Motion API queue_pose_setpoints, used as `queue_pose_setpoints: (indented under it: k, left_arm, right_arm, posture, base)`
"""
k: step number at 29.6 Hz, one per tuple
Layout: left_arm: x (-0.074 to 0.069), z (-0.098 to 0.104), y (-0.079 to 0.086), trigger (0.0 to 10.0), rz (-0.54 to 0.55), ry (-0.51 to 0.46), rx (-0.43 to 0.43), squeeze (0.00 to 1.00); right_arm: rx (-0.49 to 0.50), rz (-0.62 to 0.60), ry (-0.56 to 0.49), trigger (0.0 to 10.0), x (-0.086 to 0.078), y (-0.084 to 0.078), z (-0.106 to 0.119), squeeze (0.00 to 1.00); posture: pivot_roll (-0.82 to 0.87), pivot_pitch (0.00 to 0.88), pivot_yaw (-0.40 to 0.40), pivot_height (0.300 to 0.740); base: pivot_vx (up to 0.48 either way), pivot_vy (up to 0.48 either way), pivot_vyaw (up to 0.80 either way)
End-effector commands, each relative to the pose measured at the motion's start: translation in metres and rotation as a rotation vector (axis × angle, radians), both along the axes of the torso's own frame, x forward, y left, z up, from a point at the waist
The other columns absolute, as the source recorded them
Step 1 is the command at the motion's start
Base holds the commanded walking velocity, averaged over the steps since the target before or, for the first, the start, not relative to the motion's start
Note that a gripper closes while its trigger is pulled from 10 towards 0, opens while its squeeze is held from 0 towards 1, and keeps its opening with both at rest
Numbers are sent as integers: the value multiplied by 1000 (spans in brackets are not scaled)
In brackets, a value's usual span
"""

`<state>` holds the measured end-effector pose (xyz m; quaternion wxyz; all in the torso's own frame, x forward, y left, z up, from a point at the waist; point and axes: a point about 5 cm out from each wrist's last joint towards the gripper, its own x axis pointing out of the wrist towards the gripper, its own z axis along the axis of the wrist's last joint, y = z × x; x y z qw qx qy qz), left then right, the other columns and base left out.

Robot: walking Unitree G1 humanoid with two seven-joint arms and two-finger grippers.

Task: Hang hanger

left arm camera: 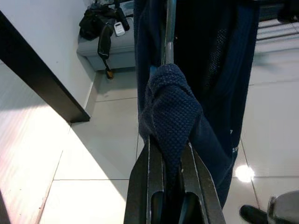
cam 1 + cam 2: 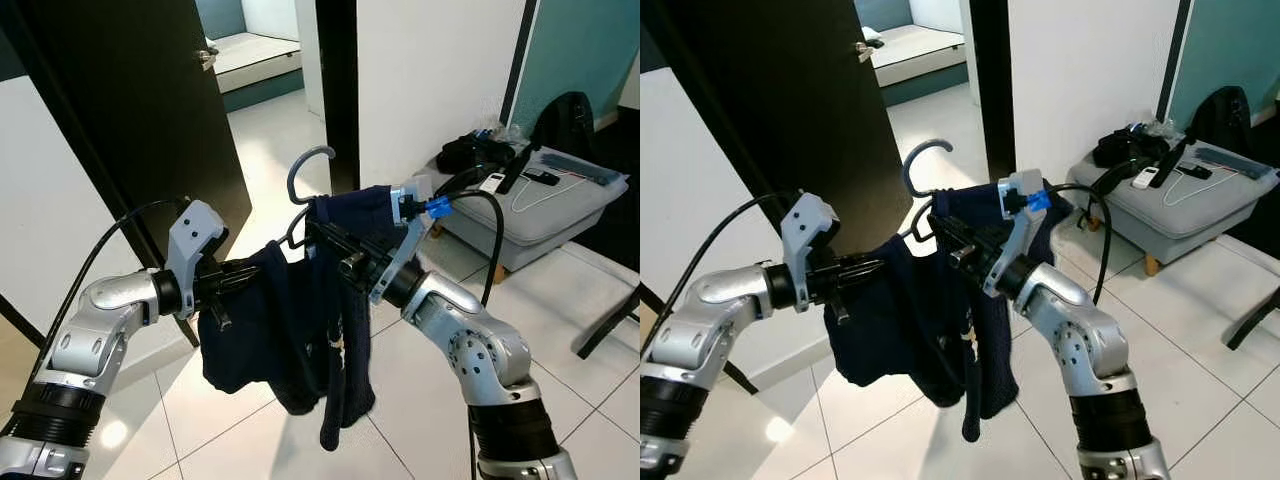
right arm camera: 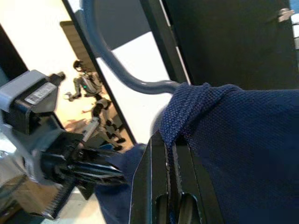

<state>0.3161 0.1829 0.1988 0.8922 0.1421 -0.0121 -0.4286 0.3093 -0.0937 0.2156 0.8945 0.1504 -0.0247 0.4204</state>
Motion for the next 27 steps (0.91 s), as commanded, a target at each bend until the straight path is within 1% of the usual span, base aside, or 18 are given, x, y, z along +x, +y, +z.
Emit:
queue_pose_setpoints:
  k: [1, 2, 3, 6, 7, 8, 11, 13, 14, 15, 16, 18, 19, 20, 21, 22, 23, 27]
  left_arm:
    - [0, 11, 12, 10000, 17, -47, 14, 0]
    - [-2, 13, 17, 10000, 16, -51, 25, 0]
    - [-2, 13, 17, 10000, 16, -51, 25, 0]
    - [-4, 22, 31, 10000, 21, -60, 42, 0]
    - [-4, 22, 31, 10000, 21, -60, 42, 0]
    - [-5, 24, 34, 10000, 20, -66, 48, 0]
    - [-5, 26, 36, 10000, 24, -72, 49, 0]
    - [-4, 28, 34, 10000, 22, -83, 30, 0]
    - [-4, 29, 32, 10000, 17, -85, 21, 0]
    - [-4, 29, 32, 10000, 17, -85, 21, 0]
    - [-4, 29, 29, 10000, 11, -86, 5, 0]
    - [-4, 27, 23, 10000, 0, -88, -32, 0]
    - [-4, 27, 23, 10000, 0, -88, -32, 0]
    - [-4, 25, 19, 10000, -2, -86, -45, 0]
    - [-4, 25, 19, 10000, -2, -86, -45, 0]
    - [-4, 21, 14, 10000, -2, -80, -59, 0]
    - [-4, 18, 12, 10000, -1, -73, -68, 0]
    - [-5, 14, 9, 10000, 4, -68, -82, 0]
  right_arm:
    - [-1, -10, -1, 0, -1, 0, -1, 0]
    - [-12, -29, -1, 0, 1, -4, -2, 0]
    - [-12, -29, -1, 0, 1, -4, -2, 0]
    - [-33, -90, -1, 0, 6, -17, -3, 0]
    - [-33, -90, -1, 0, 6, -17, -3, 0]
    - [-36, -104, 1, 0, 7, -21, -4, 0]
    - [-43, -115, 2, 0, 7, -24, -5, 0]
    - [-54, -117, 7, 0, 6, -25, -7, 0]
    - [-65, -112, 6, 549, 6, -24, -9, 0]
    - [-65, -112, 6, 549, 6, -24, -9, 0]
    - [-88, -95, 1, 10000, 4, -21, -10, 0]
    - [-115, -74, -13, 10000, 2, -17, -11, 0]
    - [-115, -74, -13, 10000, 2, -17, -11, 0]
    - [-119, -62, -22, 10000, 1, -15, -11, 114]
    - [-119, -62, -22, 10000, 1, -15, -11, 114]
    - [-122, -44, -35, 10000, 0, -14, -11, 1000]
    - [-128, -28, -40, 10000, -2, -13, -11, 1000]
    - [-134, -13, -44, 10000, -4, -13, -12, 1000]
  posture:
    - [-76, 0, 95, 740]
    - [-77, 0, 95, 740]
    - [-77, 0, 95, 740]
    - [-80, 0, 97, 740]
    - [-80, 0, 97, 740]
    - [-80, 0, 97, 740]
    - [-77, 0, 101, 740]
    - [-74, 0, 102, 740]
    - [-74, 0, 102, 740]
    - [-74, 0, 102, 740]
    - [-74, 0, 102, 740]
    - [-75, 0, 104, 740]
    - [-75, 0, 104, 740]
    - [-75, 0, 103, 740]
    - [-75, 0, 103, 740]
    - [-73, 0, 102, 740]
    - [-76, 0, 102, 740]
    - [-76, 0, 102, 740]
  base:
    - [0, 0, 0]
    - [0, 0, 0]
    - [0, 0, 0]
    - [0, 0, 0]
    - [0, 0, 0]
    - [0, 0, 0]
    - [0, 0, 0]
    - [0, 0, 0]
    - [0, 0, 0]
    - [0, 0, 0]
    - [0, 0, 0]
    - [0, 0, 0]
    - [0, 0, 0]
    - [0, 0, 0]
    - [0, 0, 0]
    - [0, 0, 0]
    - [0, 0, 0]
    - [0, 0, 0]
